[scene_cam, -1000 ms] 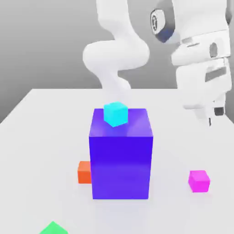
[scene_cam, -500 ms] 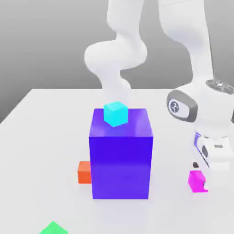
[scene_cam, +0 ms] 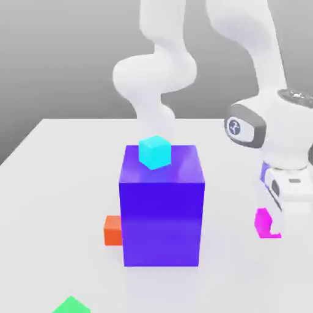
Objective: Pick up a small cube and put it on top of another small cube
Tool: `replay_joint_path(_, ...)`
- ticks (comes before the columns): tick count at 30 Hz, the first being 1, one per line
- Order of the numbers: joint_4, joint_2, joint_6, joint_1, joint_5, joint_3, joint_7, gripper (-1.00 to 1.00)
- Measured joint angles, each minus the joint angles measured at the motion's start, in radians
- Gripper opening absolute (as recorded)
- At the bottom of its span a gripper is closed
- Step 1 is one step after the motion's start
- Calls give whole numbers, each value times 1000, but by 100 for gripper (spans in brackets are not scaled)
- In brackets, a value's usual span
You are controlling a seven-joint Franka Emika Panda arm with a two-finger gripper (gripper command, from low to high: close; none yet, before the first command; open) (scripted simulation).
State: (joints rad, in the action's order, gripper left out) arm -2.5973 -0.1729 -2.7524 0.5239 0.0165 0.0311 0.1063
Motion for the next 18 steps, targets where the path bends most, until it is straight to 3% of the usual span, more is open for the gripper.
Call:
replay_joint_path(11,271,-99,193,-302,142,290,-152,-100)
replay_joint_path(15,370,-238,154,-421,249,312,-150,-100)
replay_joint_path(16,379,-267,135,-437,268,302,-142,100)
replay_joint_path(18,379,-267,135,-437,268,302,-142,100)
